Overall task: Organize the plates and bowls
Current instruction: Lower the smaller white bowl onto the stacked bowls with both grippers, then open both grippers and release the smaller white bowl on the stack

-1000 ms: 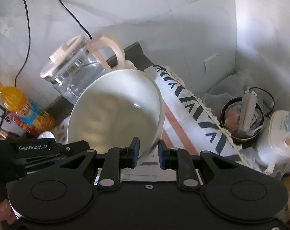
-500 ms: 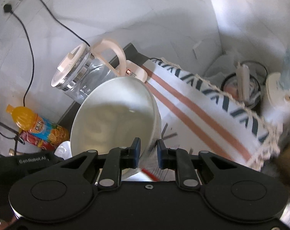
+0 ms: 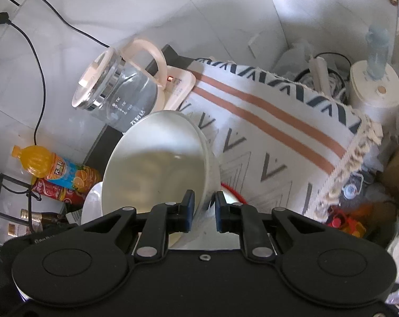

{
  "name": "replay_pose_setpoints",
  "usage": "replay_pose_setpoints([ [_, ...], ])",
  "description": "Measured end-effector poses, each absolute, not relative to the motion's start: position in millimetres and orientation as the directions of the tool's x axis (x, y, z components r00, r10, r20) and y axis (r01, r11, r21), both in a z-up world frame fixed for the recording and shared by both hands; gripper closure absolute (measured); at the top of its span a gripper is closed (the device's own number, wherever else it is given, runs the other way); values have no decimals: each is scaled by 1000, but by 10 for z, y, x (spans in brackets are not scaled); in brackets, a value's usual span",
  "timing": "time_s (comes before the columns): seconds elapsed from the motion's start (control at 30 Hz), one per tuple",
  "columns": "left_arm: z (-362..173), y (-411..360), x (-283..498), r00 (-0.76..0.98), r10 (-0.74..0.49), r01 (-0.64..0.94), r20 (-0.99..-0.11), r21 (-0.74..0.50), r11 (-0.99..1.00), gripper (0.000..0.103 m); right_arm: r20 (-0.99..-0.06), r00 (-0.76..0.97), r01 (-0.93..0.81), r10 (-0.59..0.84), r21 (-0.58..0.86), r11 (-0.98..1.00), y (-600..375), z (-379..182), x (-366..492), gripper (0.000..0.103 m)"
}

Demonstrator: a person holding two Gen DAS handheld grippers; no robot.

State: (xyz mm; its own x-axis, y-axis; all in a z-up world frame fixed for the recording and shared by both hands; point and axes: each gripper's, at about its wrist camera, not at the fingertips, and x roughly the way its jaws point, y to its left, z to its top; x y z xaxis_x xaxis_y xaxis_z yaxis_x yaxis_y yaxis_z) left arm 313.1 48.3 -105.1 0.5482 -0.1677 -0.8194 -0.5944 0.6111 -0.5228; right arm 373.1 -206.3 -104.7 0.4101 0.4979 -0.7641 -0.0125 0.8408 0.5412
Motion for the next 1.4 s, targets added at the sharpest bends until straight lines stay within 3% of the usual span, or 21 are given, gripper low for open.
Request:
replay_pose_setpoints([
  [1.13, -1479, 557, 2841, 426, -249, -619, -870, -481, 621, 94, -846, 340, 72, 411, 459, 886, -1982, -1411, 3337, 88],
  [1.3, -1469, 595, 2857, 421, -242, -634, -874, -475, 610, 90, -849, 341, 59, 404, 449, 892, -1988, -1357, 3364, 78],
  [1.37, -1461, 631, 2859, 424, -252, -636, -870, -484, 602, 83, -846, 348, 59, 404, 450, 891, -2010, -1306, 3359, 72],
  [1.4, -1450, 644, 2854, 429, -250, -635, -868, -486, 601, 75, -845, 352, 59, 402, 449, 892, -2022, -1292, 3360, 68],
])
